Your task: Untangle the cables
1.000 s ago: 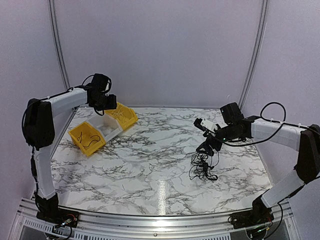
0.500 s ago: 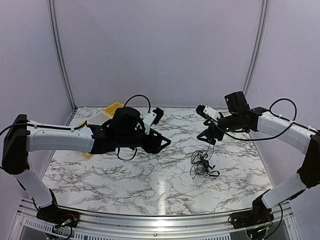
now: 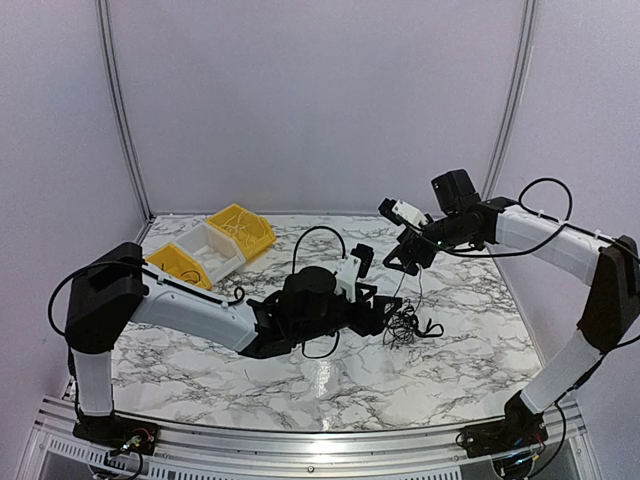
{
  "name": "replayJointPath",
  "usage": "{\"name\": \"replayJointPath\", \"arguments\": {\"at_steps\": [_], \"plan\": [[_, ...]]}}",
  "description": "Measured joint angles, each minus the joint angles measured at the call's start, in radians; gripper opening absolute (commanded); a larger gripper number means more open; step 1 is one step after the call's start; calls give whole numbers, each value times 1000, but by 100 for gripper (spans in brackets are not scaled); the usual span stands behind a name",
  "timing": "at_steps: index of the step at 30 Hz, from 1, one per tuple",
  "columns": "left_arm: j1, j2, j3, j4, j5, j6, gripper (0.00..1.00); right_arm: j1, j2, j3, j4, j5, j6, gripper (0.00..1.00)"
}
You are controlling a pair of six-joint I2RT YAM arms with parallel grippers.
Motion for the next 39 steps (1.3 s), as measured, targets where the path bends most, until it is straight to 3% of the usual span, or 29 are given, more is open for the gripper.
{"name": "replayJointPath", "arguments": {"at_steps": [2,5,7,12,26,33,39], "plan": [[3,46,43,16,-32,-3,57,4,0,0,-1,0,4,84],[5,105,109,42,-50,-2,27,8,0,0,-3,2,9,85],[5,124,133,55,-55,3,0,9,0,0,-6,5,11,87],[5,103,99,106,-94,27,0,10,0,-3,-18,27,1,93],[-6,-164,-168,159,-133,109,0,61,-73,-124,39,147,31,98],[-7,-148,-156,175,-66,87,0,37,-56,-93,28,231,63,99],[-29,-61,-47,187,-5,73,0,24,40,1,6,230,87,99]]}}
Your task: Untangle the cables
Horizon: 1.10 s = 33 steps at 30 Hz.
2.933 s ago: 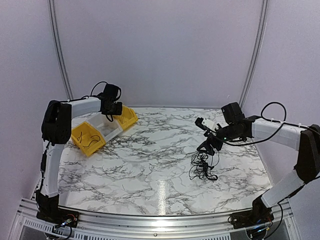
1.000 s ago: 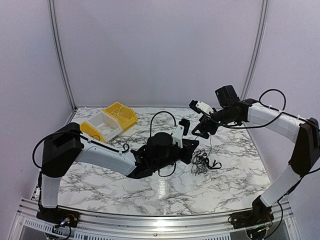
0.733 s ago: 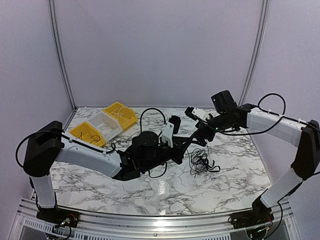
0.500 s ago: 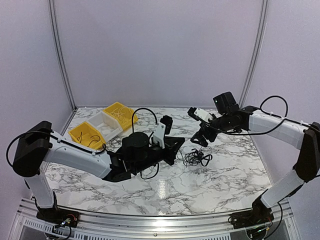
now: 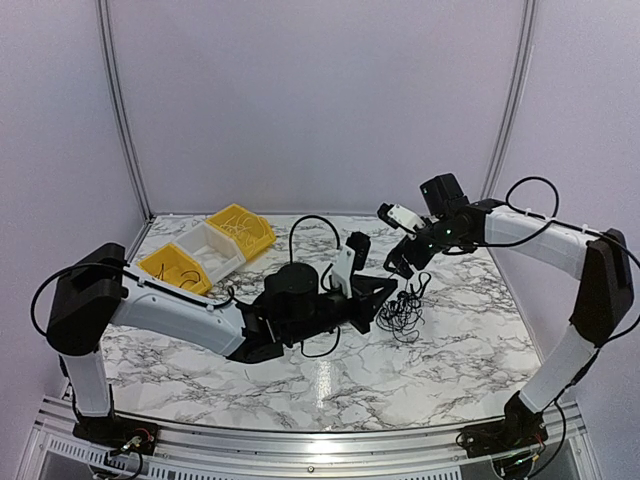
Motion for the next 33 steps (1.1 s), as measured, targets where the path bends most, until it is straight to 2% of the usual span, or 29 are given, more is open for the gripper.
{"name": "replayJointPath", "arguments": {"at_steps": [9,17,24,30,33], "plan": [[-21,109,126,-53,59,-34,0,0,73,103,-23,-62,69,99],[-23,211,164,-132,55,-76,0,0,76,177,-51,-229,114,98],[-27,233,75,-173,5,-83,0,0,74,186,-64,-322,135,99],[-27,223,-24,-180,-52,-83,0,0,27,168,-61,-325,130,98],[-27,169,-113,-188,-102,-81,0,0,-30,137,-53,-306,102,99]]}}
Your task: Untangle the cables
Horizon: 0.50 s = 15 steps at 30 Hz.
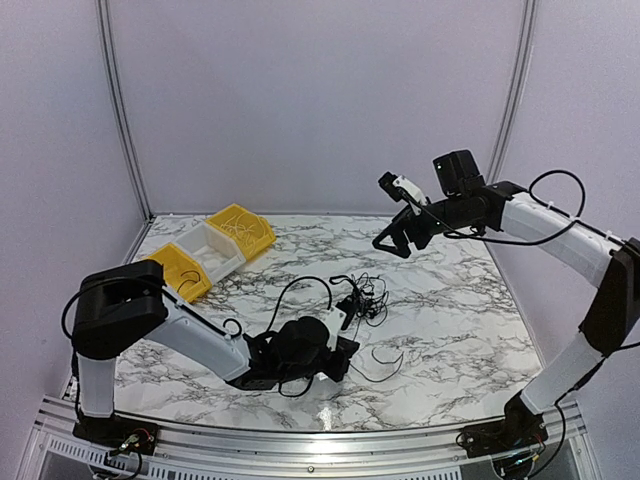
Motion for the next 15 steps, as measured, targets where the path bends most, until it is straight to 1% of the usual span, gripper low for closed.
{"name": "replayJointPath", "arguments": {"at_steps": [1,2,5,6,9,11,13,15], "plan": [[1,-30,-31,-3,-18,0,0,-1,-24,-19,7,7,-12,97],[2,-66,-60,-4,-35,-2,0,-1,-49,-40,13,13,-27,92],[13,-189,-140,0,-79,-32,0,-2,-97,-106,25,31,-79,73],[17,-229,-164,3,-89,-50,0,-3,-102,-127,29,35,-96,70],[30,-308,-237,19,-114,-119,0,-3,-88,-190,42,47,-134,68],[32,-319,-287,26,-127,-171,0,-2,-60,-221,52,52,-148,63],[35,-317,-336,19,-135,-219,0,-2,-14,-235,60,57,-163,57],[36,-317,-388,12,-144,-267,0,-2,38,-235,72,63,-174,55]]}}
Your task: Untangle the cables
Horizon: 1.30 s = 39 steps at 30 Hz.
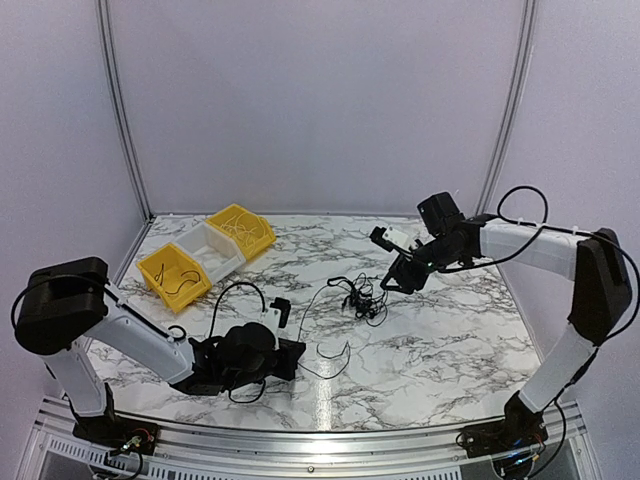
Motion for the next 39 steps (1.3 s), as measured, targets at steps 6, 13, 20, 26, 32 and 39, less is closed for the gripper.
{"name": "replayJointPath", "arguments": {"at_steps": [6,13,20,26,32,39], "plan": [[0,0,-68,-9,-13,-80,0,1,148,62,32,24,-16,59],[0,-13,-87,-8,-31,-105,0,8,284,177,67,29,-28,59],[0,-18,-88,-8,-39,-109,0,29,321,192,64,-11,-45,52],[0,-25,-95,-8,-44,-113,0,37,313,192,33,-33,-64,48],[0,-58,-116,-8,-58,-113,0,37,229,185,26,-31,-92,48],[0,-66,-118,-8,-64,-113,0,37,281,219,23,-42,-95,48]]}}
